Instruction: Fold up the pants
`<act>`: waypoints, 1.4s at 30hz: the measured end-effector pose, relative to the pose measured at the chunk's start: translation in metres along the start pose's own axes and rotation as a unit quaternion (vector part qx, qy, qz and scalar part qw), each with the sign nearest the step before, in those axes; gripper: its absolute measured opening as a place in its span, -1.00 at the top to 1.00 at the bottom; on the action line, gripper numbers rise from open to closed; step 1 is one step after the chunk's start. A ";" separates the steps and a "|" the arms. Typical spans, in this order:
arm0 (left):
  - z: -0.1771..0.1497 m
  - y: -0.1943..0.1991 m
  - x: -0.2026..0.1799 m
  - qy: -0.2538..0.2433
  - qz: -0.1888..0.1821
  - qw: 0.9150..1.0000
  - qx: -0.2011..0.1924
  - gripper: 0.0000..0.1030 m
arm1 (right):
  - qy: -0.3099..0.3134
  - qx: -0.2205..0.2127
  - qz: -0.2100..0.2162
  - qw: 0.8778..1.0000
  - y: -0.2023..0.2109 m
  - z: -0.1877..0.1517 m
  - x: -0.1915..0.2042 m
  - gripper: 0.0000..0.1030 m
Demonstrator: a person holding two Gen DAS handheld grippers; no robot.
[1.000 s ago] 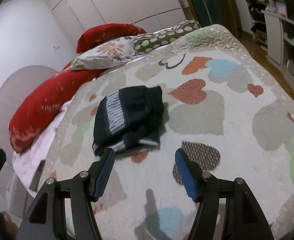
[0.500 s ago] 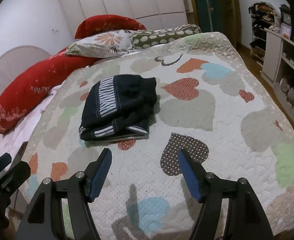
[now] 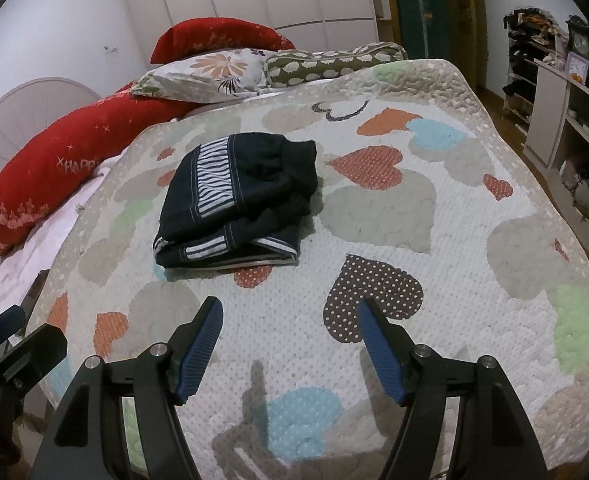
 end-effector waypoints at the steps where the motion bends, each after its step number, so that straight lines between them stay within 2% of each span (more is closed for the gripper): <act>1: -0.001 -0.001 0.000 0.001 -0.001 1.000 0.002 -1.00 | 0.000 0.001 0.000 1.000 0.000 0.000 0.000 -0.44; 18: -0.010 -0.016 0.010 0.021 -0.009 0.999 0.026 -1.00 | 0.008 0.022 -0.011 1.000 -0.014 -0.012 0.001 -0.45; 23: -0.011 -0.013 0.011 0.021 -0.005 1.000 0.013 -1.00 | 0.014 0.022 -0.014 1.000 -0.014 -0.014 0.003 -0.45; 33: -0.008 0.009 0.005 0.002 0.014 0.999 -0.045 -1.00 | 0.023 0.025 -0.021 0.999 -0.017 -0.018 0.004 -0.45; 37: -0.008 0.009 0.000 -0.010 0.021 0.999 -0.046 -1.00 | 0.021 0.027 -0.022 0.999 -0.019 -0.020 0.003 -0.45; 42: -0.010 0.001 0.001 -0.008 0.020 0.999 -0.030 -1.00 | 0.019 0.027 -0.021 0.999 -0.021 -0.021 0.001 -0.46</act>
Point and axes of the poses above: each gripper's, at about its wrist camera, not at the fingertips, and y roughly against the way its jaws point, x to its left, z to its top, the point moved 2 cm from there along -y, roughly the way its jaws point, and after that the axes turned 10 degrees about -y, right-handed, at the moved point
